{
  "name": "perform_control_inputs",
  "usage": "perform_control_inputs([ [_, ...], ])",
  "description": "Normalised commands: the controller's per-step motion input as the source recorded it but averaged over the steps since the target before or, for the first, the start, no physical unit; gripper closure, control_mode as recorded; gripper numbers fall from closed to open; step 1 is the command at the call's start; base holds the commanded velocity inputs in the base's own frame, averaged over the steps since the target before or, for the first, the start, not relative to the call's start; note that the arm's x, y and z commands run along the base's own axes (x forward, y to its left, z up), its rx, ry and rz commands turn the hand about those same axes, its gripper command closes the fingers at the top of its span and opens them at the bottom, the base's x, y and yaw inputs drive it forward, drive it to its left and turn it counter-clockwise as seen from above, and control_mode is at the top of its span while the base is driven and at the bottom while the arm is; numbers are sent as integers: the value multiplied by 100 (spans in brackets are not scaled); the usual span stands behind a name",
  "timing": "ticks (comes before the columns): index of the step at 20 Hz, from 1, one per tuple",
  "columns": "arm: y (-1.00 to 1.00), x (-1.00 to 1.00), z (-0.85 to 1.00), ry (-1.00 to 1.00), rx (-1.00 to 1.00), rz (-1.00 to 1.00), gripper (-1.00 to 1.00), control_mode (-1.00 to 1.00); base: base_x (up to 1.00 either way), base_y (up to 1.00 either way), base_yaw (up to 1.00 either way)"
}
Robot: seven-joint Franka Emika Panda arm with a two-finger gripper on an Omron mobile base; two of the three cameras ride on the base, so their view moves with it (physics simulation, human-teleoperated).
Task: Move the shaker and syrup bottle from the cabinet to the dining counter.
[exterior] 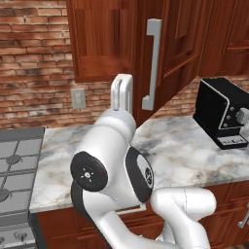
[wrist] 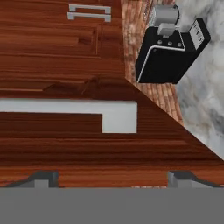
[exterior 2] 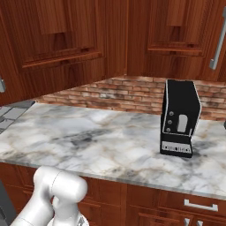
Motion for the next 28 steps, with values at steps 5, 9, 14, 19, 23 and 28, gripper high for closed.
perform_control_inputs([
  [5, 13, -15, -19, 3, 1, -3, -100, -100, 0, 0, 0],
  [9, 41, -18, -20, 0, 0, 0, -100, -100, 0, 0, 0],
  [14, 31, 24, -1, -1, 1, 0, -100, -100, 0, 0, 0],
  [19, 13, 44, 0, 0, 8, 0, -100, -100, 0, 0, 0],
  [23, 9, 49, -1, 0, 14, 0, -100, -100, 0, 0, 0],
  [28, 2, 43, -14, -6, 12, -1, -100, -100, 0, 0, 0],
])
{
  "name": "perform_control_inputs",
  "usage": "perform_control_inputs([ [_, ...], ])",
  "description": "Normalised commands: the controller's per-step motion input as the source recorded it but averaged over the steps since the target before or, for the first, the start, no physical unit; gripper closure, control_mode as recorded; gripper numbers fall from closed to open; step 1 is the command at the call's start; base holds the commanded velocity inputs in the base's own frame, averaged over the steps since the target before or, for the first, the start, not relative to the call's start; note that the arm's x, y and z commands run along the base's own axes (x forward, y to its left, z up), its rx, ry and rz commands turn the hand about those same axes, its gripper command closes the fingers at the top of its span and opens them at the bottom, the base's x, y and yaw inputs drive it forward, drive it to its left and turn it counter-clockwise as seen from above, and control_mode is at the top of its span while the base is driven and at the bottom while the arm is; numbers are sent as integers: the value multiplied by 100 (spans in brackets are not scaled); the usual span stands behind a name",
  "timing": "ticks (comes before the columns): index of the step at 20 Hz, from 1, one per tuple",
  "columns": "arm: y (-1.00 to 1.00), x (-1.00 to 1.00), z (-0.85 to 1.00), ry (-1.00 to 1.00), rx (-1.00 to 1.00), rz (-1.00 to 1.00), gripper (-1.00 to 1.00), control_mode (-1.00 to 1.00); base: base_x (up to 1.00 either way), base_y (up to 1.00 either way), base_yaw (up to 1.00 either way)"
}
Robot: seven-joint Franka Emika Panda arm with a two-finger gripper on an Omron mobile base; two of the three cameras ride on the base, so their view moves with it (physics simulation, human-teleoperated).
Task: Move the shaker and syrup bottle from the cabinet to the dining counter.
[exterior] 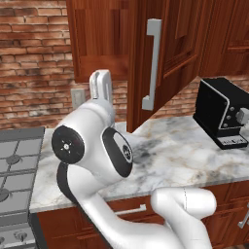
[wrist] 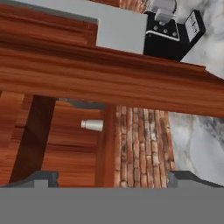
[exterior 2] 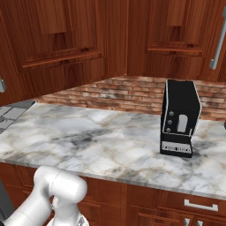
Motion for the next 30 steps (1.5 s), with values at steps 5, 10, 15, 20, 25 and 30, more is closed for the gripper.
perform_control_inputs([
  [5, 1, 44, -7, -16, 13, -7, -100, -100, 0, 0, 0],
  [10, -8, 17, -9, -10, 8, -16, -100, -100, 0, 0, 0],
  [15, -21, -31, 0, -2, 9, -27, -100, -100, 0, 0, 0],
  [20, -22, -68, 4, 0, 16, -28, -100, -100, 0, 0, 0],
  [25, -21, -73, 9, -2, 14, -24, -100, -100, 0, 0, 0],
  [30, -43, -62, 15, -12, 6, -11, -100, -100, 0, 0, 0],
])
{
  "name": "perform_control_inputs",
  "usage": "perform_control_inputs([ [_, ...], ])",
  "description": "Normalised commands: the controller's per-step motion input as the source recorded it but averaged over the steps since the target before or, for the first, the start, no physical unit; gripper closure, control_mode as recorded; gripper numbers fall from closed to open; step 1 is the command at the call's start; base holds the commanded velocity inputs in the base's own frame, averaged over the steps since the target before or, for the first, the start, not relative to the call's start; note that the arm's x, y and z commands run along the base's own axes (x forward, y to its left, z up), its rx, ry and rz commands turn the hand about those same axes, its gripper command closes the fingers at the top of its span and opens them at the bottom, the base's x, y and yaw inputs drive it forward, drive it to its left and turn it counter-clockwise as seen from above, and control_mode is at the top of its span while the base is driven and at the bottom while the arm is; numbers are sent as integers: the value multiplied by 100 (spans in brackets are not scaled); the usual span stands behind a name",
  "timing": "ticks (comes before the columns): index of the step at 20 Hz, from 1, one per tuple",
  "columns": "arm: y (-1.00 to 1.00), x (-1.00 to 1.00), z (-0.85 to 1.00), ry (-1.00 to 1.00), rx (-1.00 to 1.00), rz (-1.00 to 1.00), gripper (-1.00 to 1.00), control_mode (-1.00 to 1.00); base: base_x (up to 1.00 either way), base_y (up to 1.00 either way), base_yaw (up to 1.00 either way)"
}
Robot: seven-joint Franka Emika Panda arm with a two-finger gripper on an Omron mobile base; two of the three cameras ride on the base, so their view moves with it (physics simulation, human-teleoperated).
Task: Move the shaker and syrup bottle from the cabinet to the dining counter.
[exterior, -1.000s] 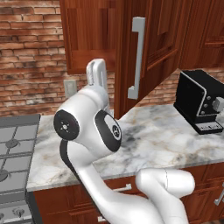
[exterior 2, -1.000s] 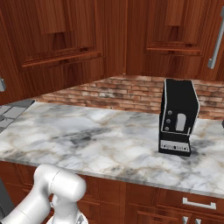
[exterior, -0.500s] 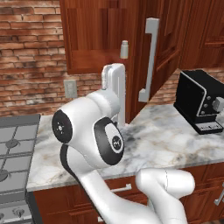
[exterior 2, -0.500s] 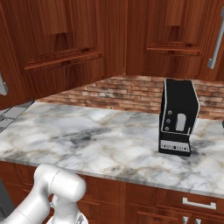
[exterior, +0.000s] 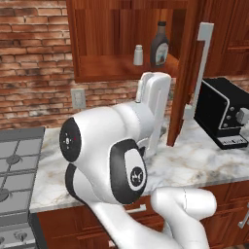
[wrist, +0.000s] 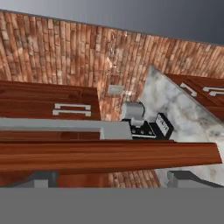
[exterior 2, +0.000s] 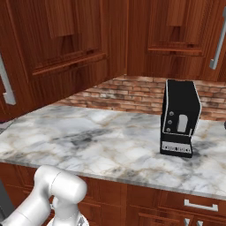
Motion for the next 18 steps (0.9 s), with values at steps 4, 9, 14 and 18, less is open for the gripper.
perform_control_inputs([
  [4, -64, -46, 10, -17, 7, -1, -100, -100, 0, 0, 0],
  [9, -74, -23, 2, -16, 7, 0, -100, -100, 0, 0, 0],
  [14, -74, -1, 0, -13, 5, 0, -100, -100, 0, 0, 0],
  [18, -75, 6, -3, -5, 5, 0, -100, -100, 0, 0, 0],
])
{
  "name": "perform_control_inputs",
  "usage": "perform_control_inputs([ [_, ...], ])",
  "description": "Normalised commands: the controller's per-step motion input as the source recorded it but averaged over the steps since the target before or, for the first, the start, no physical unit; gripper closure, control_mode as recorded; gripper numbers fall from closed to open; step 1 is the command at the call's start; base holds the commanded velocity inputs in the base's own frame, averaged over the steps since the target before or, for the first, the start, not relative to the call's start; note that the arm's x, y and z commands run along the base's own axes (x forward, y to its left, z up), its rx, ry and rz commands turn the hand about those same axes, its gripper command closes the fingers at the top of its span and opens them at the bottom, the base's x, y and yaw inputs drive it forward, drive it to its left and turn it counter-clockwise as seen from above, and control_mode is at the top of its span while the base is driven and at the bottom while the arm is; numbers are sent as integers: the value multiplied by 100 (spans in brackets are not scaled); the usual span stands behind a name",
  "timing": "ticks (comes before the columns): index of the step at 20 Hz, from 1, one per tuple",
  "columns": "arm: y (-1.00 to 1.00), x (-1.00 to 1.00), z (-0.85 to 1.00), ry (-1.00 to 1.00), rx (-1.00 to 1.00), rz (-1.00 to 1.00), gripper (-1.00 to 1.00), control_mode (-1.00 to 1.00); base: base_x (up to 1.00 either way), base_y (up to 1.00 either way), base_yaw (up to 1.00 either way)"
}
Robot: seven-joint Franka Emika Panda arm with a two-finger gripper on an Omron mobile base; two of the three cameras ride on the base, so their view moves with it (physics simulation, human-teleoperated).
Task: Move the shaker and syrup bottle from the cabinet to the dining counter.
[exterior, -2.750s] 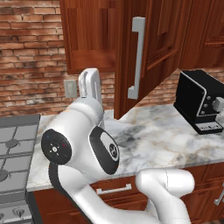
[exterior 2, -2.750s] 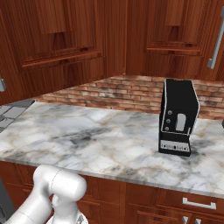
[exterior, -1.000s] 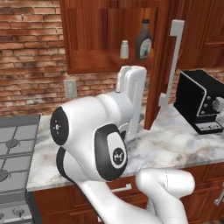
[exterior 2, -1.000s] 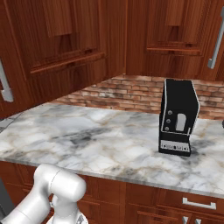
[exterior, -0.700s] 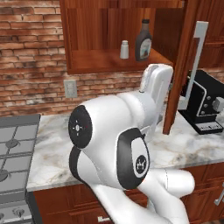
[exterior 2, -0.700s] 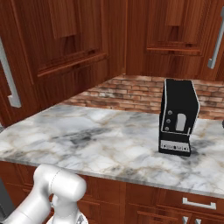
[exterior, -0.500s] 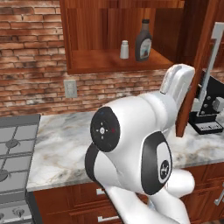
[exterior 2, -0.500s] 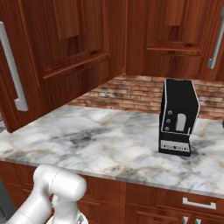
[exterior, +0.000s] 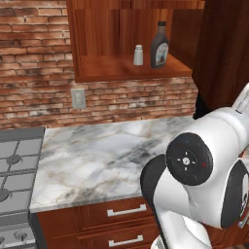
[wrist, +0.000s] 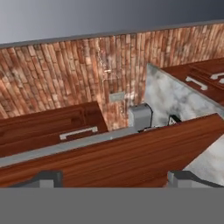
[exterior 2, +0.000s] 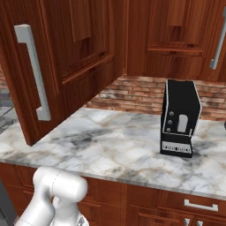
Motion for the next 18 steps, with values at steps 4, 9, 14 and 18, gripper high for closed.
perform_control_inputs([
  [4, -77, 8, -1, -4, 3, -1, -100, -100, 0, 0, 0],
  [9, -76, 2, 0, -3, 4, -3, -100, -100, 0, 0, 0],
  [14, -62, 6, 0, -1, 3, -2, -100, -100, 0, 0, 0],
  [18, -18, 32, -6, -1, 0, 0, -100, -100, 0, 0, 0],
])
